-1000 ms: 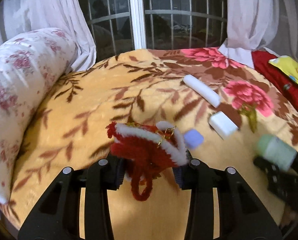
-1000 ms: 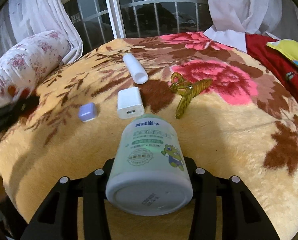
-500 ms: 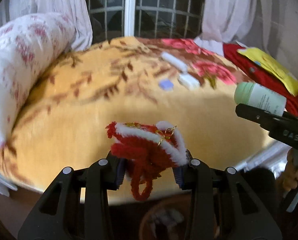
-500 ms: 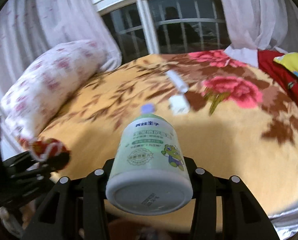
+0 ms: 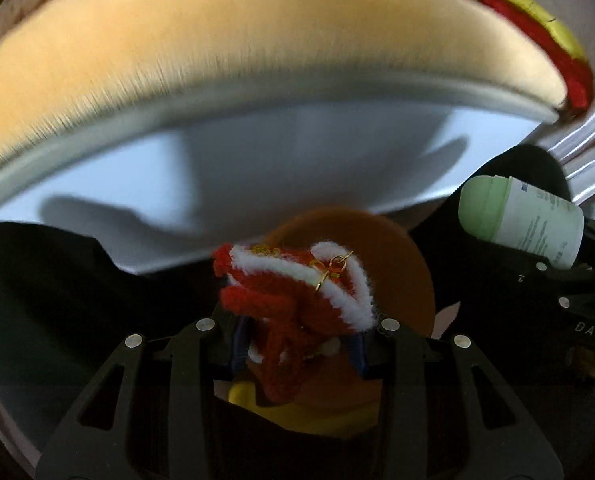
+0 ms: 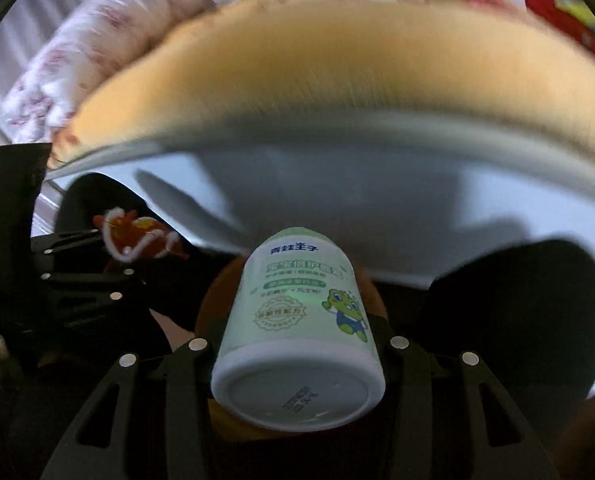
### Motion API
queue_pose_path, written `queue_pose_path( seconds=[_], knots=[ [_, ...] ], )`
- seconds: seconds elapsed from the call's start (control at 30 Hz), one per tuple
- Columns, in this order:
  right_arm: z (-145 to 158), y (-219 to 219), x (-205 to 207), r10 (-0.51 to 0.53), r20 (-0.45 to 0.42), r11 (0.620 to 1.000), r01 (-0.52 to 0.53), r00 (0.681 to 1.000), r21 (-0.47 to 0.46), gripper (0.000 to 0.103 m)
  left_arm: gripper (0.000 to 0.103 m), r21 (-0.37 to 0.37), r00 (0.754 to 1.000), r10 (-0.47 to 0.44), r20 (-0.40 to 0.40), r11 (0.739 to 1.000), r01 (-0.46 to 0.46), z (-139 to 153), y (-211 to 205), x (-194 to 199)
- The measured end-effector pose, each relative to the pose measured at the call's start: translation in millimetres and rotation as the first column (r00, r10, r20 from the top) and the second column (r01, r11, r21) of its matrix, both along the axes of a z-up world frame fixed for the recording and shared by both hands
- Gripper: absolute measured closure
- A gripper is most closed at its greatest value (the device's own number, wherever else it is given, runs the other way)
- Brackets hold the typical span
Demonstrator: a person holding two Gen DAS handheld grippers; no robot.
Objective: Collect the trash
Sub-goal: 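Lower the lotion bottle and ornament into the orange bucket and open both grippers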
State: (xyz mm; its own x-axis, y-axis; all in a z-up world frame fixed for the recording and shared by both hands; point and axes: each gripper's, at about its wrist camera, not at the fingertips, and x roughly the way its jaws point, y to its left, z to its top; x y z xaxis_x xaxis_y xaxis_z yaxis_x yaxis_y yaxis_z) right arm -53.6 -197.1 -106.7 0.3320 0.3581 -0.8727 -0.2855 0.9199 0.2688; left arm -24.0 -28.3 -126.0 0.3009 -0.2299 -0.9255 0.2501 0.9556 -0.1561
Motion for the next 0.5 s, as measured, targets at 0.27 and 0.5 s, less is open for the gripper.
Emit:
queue_pose_path(
  seconds=[0.27, 0.5],
  knots=[
    [-18.4, 18.1, 5.8, 0.042, -0.076, 0.998, -0.046, 0.996, -0.047, 0.051, 0.046, 0.041, 0.997, -0.01, -0.071, 0.999, 0.013, -22.1, -7.2, 7.9],
    [-14.5, 15.2, 2.9, 0.009, -0.05, 0.997, -0.012, 0.999, -0.072, 0.034, 0.016, 0.081, 0.996, -0.004, -0.091, 0.997, 0.011, -28.3, -4.4, 4.8]
  ],
)
